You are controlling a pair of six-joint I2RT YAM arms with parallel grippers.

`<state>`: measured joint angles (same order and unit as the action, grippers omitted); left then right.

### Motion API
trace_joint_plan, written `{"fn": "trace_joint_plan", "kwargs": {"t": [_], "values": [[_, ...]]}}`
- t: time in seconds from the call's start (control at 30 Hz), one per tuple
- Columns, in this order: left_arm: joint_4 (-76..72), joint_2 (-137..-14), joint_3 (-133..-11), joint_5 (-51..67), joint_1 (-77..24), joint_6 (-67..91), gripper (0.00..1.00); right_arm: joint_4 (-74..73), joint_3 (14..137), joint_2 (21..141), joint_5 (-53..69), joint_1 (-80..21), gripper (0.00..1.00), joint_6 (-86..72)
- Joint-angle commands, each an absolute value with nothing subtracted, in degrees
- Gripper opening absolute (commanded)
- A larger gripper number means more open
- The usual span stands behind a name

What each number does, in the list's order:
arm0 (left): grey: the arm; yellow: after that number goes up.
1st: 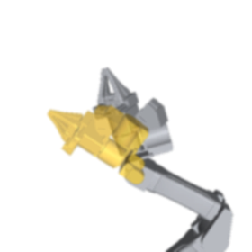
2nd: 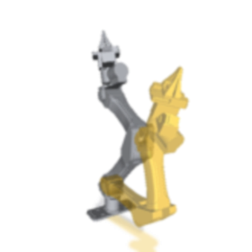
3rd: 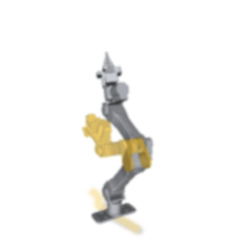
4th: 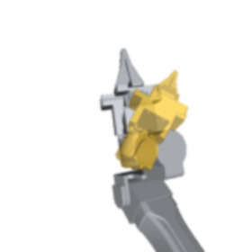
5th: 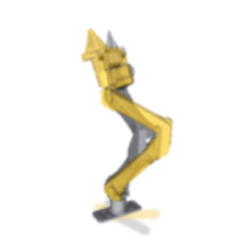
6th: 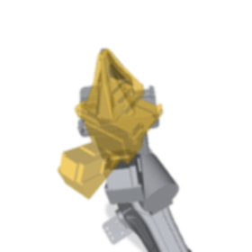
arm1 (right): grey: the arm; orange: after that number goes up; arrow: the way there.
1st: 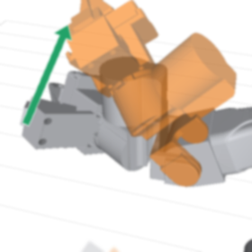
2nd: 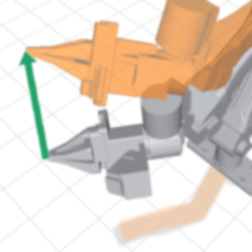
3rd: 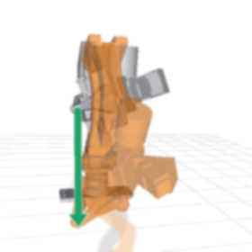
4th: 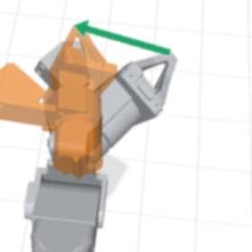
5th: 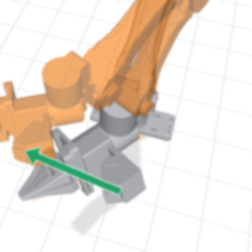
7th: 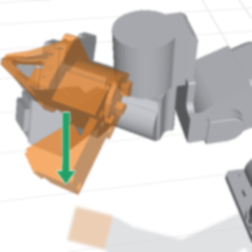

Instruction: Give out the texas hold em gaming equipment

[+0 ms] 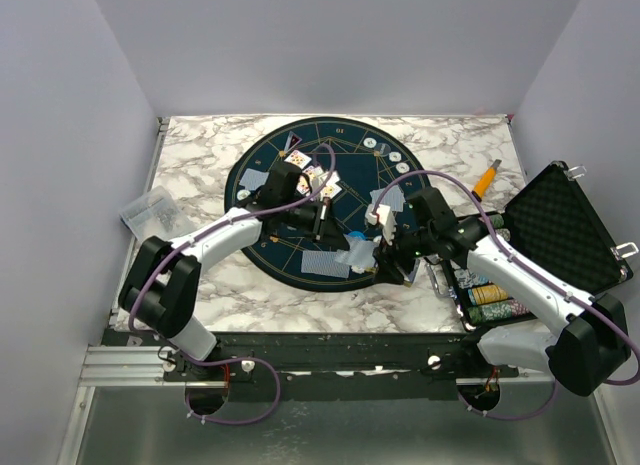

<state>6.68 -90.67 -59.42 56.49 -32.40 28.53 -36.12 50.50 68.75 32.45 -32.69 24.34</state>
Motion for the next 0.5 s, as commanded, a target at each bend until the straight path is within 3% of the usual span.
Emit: {"fn": "trace_joint_plan", "kwargs": {"t": [0.0,0.17,0.47], "values": [[2.9,-85.5,-52.9,54.5,-27.0,32.6,0.00,-34.1,50.2,67.9,29.3,-33.0,0.01,22.7],[-4.8,-83.1,-47.0,48.3,-21.0,39.8,0.00,-32.5,49.9,68.5,27.8,-33.0,0.01,21.6],[-8.0,-93.5,-53.2,35.0,-20.5,47.9,0.00,-32.6,52.0,71.1,27.3,-33.0,0.01,21.2]]}}
